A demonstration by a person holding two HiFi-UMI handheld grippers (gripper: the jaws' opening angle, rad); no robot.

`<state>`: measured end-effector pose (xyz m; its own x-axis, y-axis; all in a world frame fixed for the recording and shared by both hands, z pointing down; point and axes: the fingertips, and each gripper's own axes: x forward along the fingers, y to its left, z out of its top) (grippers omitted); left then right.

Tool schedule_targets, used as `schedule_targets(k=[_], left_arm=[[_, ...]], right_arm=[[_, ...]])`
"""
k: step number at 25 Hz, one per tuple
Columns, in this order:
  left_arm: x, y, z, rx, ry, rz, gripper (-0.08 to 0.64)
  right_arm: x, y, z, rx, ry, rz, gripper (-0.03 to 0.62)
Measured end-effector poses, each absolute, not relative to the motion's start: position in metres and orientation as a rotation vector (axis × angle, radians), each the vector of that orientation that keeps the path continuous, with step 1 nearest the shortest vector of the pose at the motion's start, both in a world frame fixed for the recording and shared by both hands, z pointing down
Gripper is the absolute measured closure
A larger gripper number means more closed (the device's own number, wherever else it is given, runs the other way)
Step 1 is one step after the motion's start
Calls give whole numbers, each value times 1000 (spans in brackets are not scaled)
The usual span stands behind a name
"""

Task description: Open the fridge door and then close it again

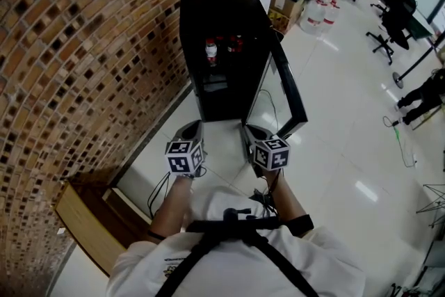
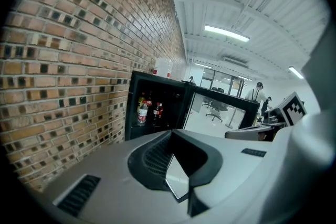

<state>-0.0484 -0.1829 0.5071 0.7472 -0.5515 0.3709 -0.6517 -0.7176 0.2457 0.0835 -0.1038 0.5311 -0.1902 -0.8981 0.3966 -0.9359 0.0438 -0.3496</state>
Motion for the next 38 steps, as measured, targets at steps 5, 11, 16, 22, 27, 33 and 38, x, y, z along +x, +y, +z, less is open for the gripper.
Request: schedule_targets(k=[5, 11, 16, 22, 27, 33, 38], left_arm=[[-48, -181, 502, 2598, -919, 374, 560], [-48, -178, 504, 2594, -902, 375, 560], [-48, -176, 507, 2581, -895, 383, 560], [-45, -177, 508, 2565, -882, 368, 560], [-41, -174, 515, 2554, -867, 384, 560], [-30, -169, 528, 2522, -847, 404, 560], [-15, -152, 553, 2499, -822, 464, 560]], right_arm=[[83, -102, 532, 1952, -2228, 855, 584], [84, -101, 531, 1958, -2238, 866, 584], [85, -98, 532, 1966, -2238, 872, 584], [90, -96, 534, 1975, -2241, 879, 584], [91, -86, 538, 1935, -2283, 862, 580], [118, -52, 556, 1853, -2280, 798, 565], [163, 4, 617, 1708, -2179, 883, 449]])
